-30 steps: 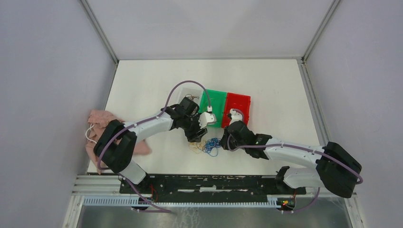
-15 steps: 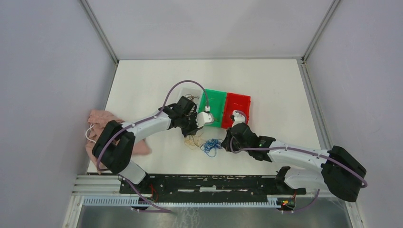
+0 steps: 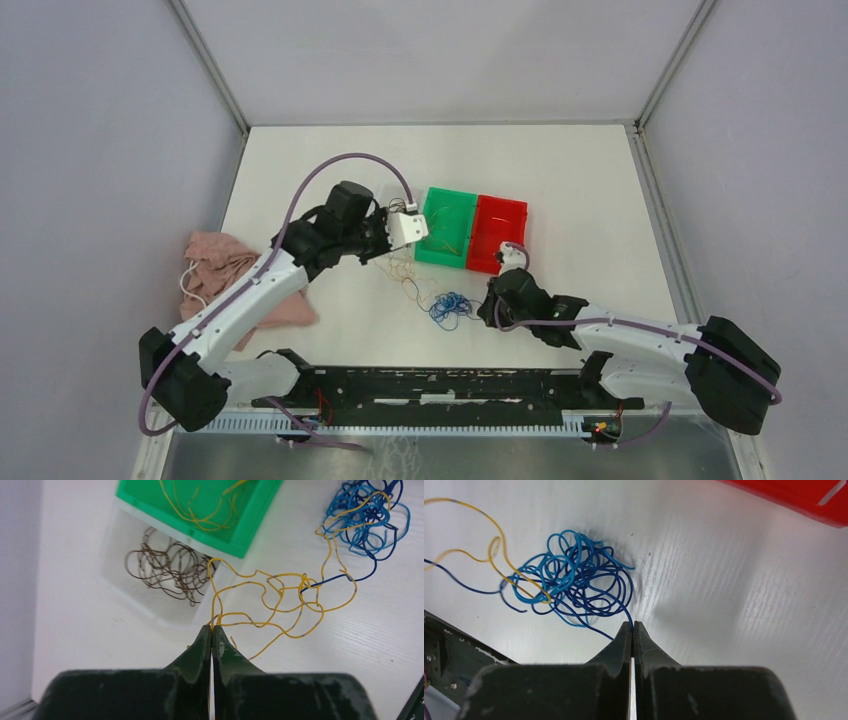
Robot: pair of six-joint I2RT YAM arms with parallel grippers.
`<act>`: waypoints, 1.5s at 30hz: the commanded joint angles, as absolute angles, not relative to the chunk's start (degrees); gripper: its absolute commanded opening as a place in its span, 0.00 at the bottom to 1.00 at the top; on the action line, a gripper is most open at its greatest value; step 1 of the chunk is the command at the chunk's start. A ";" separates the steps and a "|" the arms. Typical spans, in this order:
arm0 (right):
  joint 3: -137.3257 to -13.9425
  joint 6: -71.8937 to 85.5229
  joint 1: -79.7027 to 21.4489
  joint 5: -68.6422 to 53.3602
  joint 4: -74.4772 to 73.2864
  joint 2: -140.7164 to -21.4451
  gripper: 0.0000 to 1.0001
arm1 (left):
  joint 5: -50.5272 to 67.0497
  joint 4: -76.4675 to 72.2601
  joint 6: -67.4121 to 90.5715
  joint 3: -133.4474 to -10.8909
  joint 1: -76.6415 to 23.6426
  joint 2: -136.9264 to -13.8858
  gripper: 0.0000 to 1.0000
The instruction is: Untangle the cables
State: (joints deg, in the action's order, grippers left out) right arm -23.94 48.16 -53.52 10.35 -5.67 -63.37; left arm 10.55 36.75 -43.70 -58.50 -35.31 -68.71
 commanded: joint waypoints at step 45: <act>-36.80 40.12 -54.03 6.14 -16.81 -54.40 0.58 | 14.31 -8.89 -38.28 -85.51 -35.03 -53.31 0.10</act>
